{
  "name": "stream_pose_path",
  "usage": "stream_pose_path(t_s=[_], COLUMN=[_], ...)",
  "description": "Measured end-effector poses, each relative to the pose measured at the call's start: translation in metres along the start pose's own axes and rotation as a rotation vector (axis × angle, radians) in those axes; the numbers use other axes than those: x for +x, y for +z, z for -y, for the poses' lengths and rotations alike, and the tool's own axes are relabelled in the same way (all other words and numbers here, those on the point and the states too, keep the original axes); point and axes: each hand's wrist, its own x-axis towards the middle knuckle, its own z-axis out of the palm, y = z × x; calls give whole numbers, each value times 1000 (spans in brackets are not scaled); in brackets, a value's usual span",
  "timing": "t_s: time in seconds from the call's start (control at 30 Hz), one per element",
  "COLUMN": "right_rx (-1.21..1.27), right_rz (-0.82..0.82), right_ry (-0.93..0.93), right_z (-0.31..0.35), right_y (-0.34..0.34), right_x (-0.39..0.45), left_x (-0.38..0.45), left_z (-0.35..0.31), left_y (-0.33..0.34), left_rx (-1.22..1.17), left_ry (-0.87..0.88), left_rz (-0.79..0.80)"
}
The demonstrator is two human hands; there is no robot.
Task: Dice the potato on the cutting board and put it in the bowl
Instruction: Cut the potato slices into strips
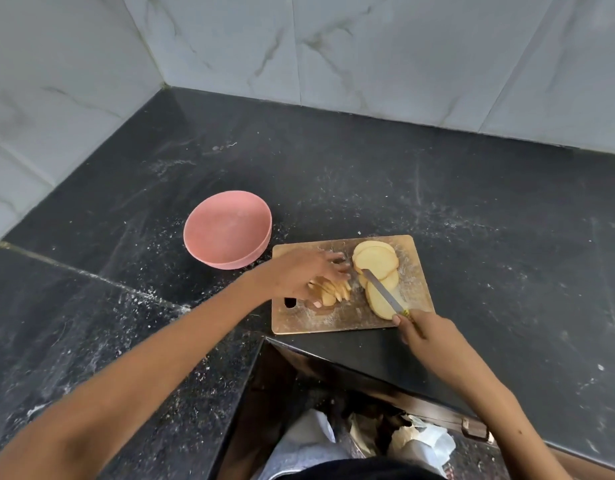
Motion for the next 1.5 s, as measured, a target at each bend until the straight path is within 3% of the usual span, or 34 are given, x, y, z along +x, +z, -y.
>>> stream_pose_path(t_s=[0.07,0.23,0.4,0.57,0.67,0.87,1.13,1.37,1.5], right_rx=[17,41,35,-30,-39,-37,-348,-88,-12], right_rz=[-4,-3,-17,-95,-142,-181,-168,-89,-152], right_ry=[-2,-9,-38,-123,-210,-271,-305,-263,-292], right_z=[0,4,11,27,45,82,102,100,98], right_y=[3,5,6,15,16,17,22,15,15], right_x=[-1,-3,1,12,26,64,89,100,102], left_x=[7,4,-17,-30,-33,-36,-37,-39,-37], left_z=[5,8,-15,-51,-64,-48,-33,-24,-22], left_y=[-6,-3,11,37,49,46,51,48,43], left_rx=[-17,-128,-113,-81,-190,-571,-679,-609,-598], left_ry=[-1,-64,-203,-610,-708,-685,-702,-665,-641], left_rz=[84,50,-154,-380,-534,-761,-823,-704,-798])
